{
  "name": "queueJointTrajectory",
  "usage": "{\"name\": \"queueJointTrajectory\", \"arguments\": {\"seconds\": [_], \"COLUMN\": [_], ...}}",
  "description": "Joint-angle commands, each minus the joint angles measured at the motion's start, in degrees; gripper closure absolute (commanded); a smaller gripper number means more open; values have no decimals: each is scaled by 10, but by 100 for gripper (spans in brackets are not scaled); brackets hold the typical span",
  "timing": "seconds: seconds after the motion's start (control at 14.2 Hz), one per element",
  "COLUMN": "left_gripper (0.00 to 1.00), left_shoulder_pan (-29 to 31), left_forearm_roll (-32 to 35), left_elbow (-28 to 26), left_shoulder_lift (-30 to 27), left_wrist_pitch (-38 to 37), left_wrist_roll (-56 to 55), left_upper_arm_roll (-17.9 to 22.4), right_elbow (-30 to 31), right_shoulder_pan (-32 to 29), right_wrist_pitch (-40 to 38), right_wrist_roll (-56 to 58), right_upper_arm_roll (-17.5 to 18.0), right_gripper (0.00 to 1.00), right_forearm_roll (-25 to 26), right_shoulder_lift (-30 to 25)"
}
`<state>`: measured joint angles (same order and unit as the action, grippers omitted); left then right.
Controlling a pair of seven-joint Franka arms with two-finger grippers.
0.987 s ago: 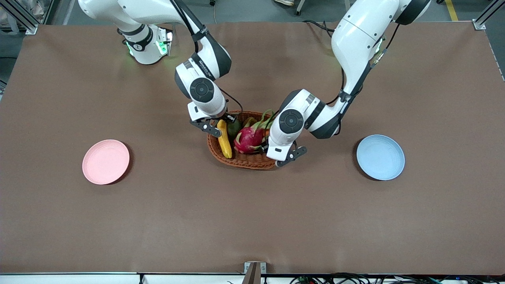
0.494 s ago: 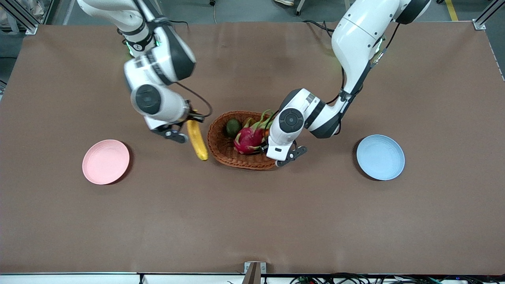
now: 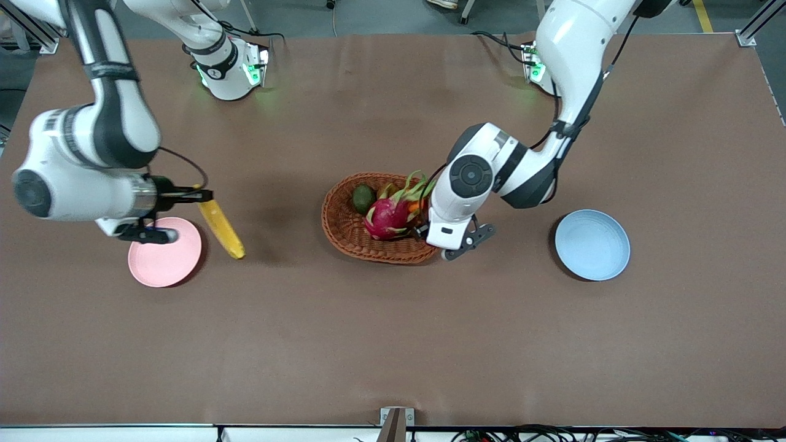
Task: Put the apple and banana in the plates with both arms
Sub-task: 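Carry the banana to the pink plate while the left gripper carries the fruit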
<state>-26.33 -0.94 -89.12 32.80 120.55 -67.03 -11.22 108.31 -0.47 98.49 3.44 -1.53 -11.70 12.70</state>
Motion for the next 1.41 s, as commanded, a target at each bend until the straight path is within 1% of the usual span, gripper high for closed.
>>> {"name": "queueJointTrajectory", "arguments": {"seconds": [0.0,0.14,0.28,0.35,0.49,0.63,0.71,0.78,0.85,0.92,1.06,1.2,1.34], "left_gripper": [49,49,49,49,49,49,49,49,49,49,49,49,49], "left_shoulder_pan": [33,64,93,111,144,174,190,210,230,246,282,313,334], "left_forearm_roll": [9,9,10,15,18,38,46,49,49,49,50,49,52], "left_elbow": [-1,-6,-21,-34,-71,-118,-142,-163,-186,-207,-249,-279,-309], "left_shoulder_lift": [-37,-64,-91,-108,-138,-171,-185,-197,-207,-218,-227,-224,-211], "left_wrist_pitch": [-36,-71,-119,-124,-124,-123,-116,-105,-90,-73,-31,14,70], "left_wrist_roll": [37,84,131,163,216,274,304,342,385,419,487,551,586], "left_upper_arm_roll": [-1,-1,0,-1,0,-1,-1,-1,-2,-1,-2,-1,0], "right_elbow": [5,-12,-40,-50,-56,-57,-57,-59,-66,-73,-89,-107,-143], "right_shoulder_pan": [-69,-116,-146,-161,-172,-174,-173,-172,-172,-174,-181,-177,-170], "right_wrist_pitch": [49,92,115,126,150,158,158,157,157,157,152,147,104], "right_wrist_roll": [116,206,255,282,320,329,329,331,344,360,383,377,368], "right_upper_arm_roll": [13,13,13,13,13,13,13,13,13,13,14,13,13], "right_gripper": [99,99,99,98,97,96,91,84,50,1,0,0,0], "right_forearm_roll": [46,48,48,48,48,48,49,50,51,51,51,51,51], "right_shoulder_lift": [21,70,118,140,163,174,175,175,178,184,185,183,176]}}
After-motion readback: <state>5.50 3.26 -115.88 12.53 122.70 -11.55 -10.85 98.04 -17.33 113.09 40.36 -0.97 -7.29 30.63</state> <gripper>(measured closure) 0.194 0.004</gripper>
